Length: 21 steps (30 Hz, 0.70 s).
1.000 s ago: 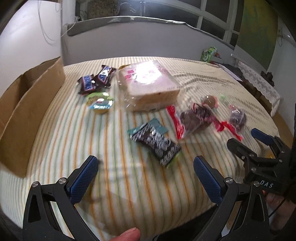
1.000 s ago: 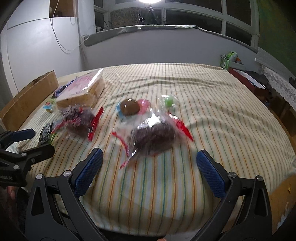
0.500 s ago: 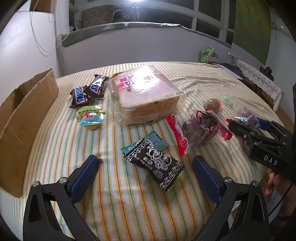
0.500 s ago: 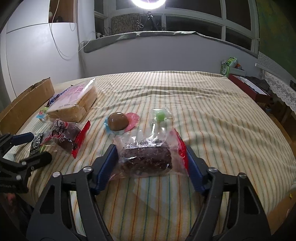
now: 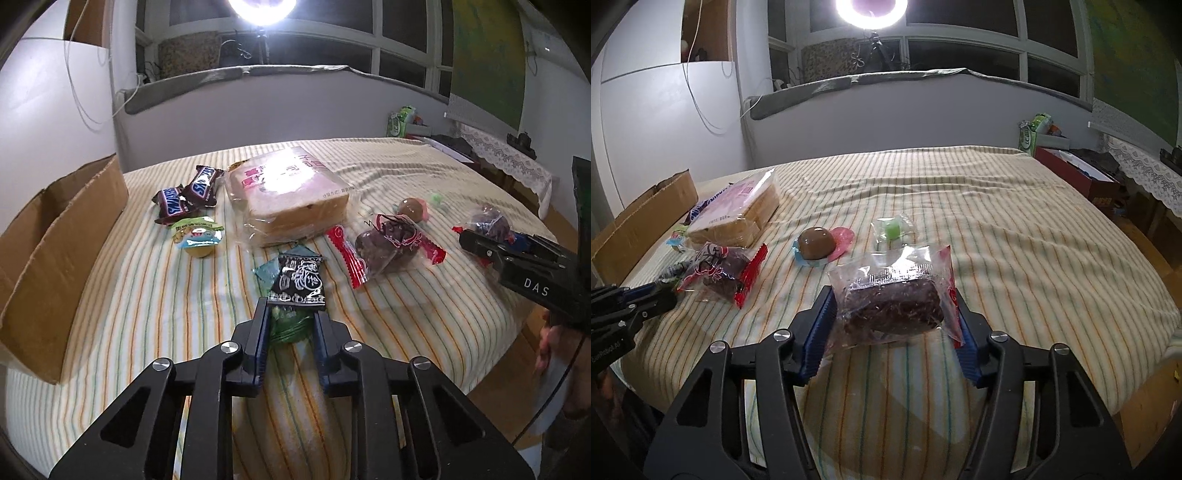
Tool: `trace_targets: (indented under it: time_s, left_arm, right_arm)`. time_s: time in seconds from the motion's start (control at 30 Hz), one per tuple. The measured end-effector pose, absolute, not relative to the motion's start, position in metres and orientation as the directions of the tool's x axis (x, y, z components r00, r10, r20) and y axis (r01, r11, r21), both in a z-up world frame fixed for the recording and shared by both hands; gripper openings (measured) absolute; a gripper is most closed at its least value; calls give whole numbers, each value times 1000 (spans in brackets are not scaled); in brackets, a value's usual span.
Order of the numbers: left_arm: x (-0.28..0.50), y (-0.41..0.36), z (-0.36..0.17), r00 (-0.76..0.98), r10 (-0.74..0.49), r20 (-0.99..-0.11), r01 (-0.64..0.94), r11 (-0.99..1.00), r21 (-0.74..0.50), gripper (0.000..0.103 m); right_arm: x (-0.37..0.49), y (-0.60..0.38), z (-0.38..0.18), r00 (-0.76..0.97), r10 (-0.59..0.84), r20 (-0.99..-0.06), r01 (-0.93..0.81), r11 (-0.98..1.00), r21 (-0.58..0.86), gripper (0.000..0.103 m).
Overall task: Organize snacks
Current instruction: 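Move the left tool toward the green candy while the right tool approaches the chocolate bag, then grasp the green candy with the left tool while the right tool grasps the clear chocolate bag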
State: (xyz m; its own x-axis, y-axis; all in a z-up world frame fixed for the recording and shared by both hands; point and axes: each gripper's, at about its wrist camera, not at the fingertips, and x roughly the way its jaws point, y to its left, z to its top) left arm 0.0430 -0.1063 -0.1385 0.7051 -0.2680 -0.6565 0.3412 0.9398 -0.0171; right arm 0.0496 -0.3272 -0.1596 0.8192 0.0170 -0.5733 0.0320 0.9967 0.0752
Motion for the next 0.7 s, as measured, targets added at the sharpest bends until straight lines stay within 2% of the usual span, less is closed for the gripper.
trace_targets:
  time_s: [0.03,0.07,0.13,0.43,0.7]
  left_arm:
    - [43,-105,-138,704,-271,-657,338,941,-27,16]
    - [43,-104,-138,702,-273,-658,336,941,-33,8]
    - [42,-102,-136,703,-277,-655,334,942,-39,6]
    - [37,-99,-138,693,-278,-665,334,941,-46,6]
    - [34,-82,-137,682,-357,-638,342,927,-153,5]
  right_arm:
    - [48,-328,-158,823,14,-567,35,996,76,61]
    - [46,-329,-156,828,13,-561,36,996,76,61]
    - [43,-329,-155,832,15,-555,31,997,73,61]
    - [36,-334,-153,839,-6,-545,48,997,64,60]
    - [32,-341,-147,864,36,-503,35,991,130,60]
